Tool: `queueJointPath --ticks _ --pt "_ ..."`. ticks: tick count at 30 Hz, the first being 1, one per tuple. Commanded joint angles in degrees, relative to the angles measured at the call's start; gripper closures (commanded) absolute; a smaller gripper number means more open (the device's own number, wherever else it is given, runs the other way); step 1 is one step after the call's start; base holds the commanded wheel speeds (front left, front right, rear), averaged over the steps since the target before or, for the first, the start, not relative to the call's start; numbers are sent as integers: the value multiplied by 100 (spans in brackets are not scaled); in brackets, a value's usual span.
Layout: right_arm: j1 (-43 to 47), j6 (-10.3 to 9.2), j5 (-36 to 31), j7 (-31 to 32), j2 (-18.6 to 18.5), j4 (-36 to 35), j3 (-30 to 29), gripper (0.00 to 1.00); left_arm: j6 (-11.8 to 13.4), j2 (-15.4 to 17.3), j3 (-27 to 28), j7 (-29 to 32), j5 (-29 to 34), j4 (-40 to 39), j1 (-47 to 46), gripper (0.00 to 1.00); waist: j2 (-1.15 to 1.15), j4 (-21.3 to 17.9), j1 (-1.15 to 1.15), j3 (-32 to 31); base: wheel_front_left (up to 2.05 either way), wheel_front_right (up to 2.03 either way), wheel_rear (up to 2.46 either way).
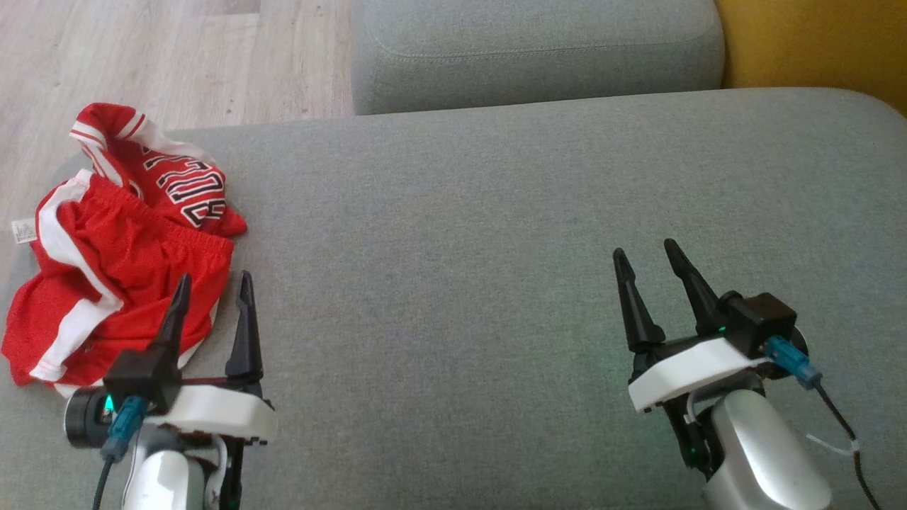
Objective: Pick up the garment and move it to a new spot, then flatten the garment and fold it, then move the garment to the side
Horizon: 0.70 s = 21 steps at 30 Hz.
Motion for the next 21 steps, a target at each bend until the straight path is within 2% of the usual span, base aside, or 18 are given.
queueJointPath --ticks 1,11,21 --pt "-257 -4 18 -62 67 -172 118 0 -26 61 198 -69 16 -148 -312 0 0 0 0 -1 0 0 0" --pt "-216 -4 33 -62 67 -249 255 0 -47 50 218 -69 -86 -28 -303 0 0 130 0 -37 0 0 0" --pt "-109 -4 191 -62 67 -335 438 0 -37 46 337 -69 -143 74 -292 0 0 855 0 -100 0 0 0"
